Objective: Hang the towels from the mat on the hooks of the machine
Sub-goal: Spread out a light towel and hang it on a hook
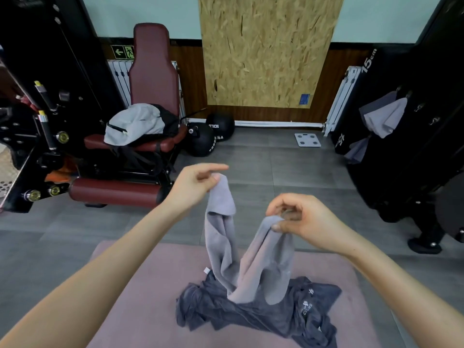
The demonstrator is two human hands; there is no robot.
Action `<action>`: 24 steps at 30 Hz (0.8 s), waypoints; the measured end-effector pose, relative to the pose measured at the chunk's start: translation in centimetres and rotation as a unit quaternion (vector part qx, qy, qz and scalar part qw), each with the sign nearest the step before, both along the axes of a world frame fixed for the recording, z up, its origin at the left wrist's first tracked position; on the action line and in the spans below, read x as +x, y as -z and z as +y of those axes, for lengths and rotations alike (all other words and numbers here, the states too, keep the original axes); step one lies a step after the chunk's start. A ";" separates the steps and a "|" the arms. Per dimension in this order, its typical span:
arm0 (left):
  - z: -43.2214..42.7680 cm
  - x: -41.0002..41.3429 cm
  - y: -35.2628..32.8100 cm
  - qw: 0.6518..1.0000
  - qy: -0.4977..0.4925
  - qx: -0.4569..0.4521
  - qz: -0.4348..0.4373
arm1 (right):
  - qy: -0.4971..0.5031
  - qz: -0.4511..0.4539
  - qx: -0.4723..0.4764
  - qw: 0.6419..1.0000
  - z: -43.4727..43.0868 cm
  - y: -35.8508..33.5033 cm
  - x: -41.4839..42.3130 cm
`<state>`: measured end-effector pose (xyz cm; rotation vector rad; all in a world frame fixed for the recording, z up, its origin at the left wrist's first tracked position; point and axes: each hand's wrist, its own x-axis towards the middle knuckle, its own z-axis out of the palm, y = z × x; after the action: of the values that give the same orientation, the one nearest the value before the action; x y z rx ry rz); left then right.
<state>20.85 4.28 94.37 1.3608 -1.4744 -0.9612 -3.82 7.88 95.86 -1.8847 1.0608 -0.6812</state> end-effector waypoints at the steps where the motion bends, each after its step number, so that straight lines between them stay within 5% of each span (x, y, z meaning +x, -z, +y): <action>1: 0.6 -0.8 -0.2 1.000 0.021 -0.004 -0.016 | 0.014 -0.016 -0.007 1.000 -0.2 -0.2 0.5; 8: 3.3 -4.6 -1.4 0.976 0.138 0.131 0.107 | 0.067 -0.065 -0.075 0.993 -0.8 -0.2 3.1; 13: 3.1 -4.6 -0.8 0.992 0.098 0.083 0.020 | 0.114 -0.058 -0.118 0.985 -0.6 0.1 3.2; 18: 2.5 -3.3 -2.2 0.992 0.108 0.062 0.018 | 0.082 0.063 -0.039 0.994 -0.7 2.8 0.6; 24: 2.2 -0.8 -3.6 0.991 0.128 0.035 -0.035 | 0.059 0.181 -0.066 0.980 -0.2 5.7 -2.0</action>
<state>20.07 6.49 97.92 1.2852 -1.7126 -1.1465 -5.79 7.64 90.19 -2.1257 1.3946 -0.4925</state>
